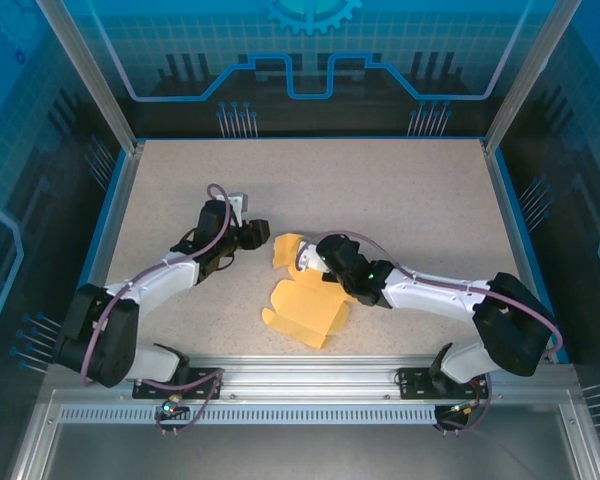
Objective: Fold the paper box
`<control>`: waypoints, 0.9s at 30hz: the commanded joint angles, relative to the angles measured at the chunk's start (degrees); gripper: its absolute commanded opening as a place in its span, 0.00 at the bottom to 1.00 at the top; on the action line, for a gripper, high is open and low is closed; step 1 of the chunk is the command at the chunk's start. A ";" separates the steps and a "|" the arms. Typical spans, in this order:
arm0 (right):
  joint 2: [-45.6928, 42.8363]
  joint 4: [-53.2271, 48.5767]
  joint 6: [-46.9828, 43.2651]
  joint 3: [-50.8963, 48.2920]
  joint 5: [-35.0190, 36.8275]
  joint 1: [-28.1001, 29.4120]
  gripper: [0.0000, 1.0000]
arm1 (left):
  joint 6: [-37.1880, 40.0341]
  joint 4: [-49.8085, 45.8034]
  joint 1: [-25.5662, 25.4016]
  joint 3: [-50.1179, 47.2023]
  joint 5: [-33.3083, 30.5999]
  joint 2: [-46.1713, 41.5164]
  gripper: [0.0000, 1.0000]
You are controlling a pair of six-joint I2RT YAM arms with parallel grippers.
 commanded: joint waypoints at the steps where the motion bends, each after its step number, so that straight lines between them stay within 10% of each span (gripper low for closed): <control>1: -0.36 9.89 -7.36 -2.36 4.13 1.46 0.00 | 1.51 -3.12 0.42 1.83 -1.83 1.85 0.57; 27: 0.44 26.34 -13.68 -10.40 6.77 3.14 0.00 | 1.94 1.69 0.32 2.89 -1.24 12.05 0.53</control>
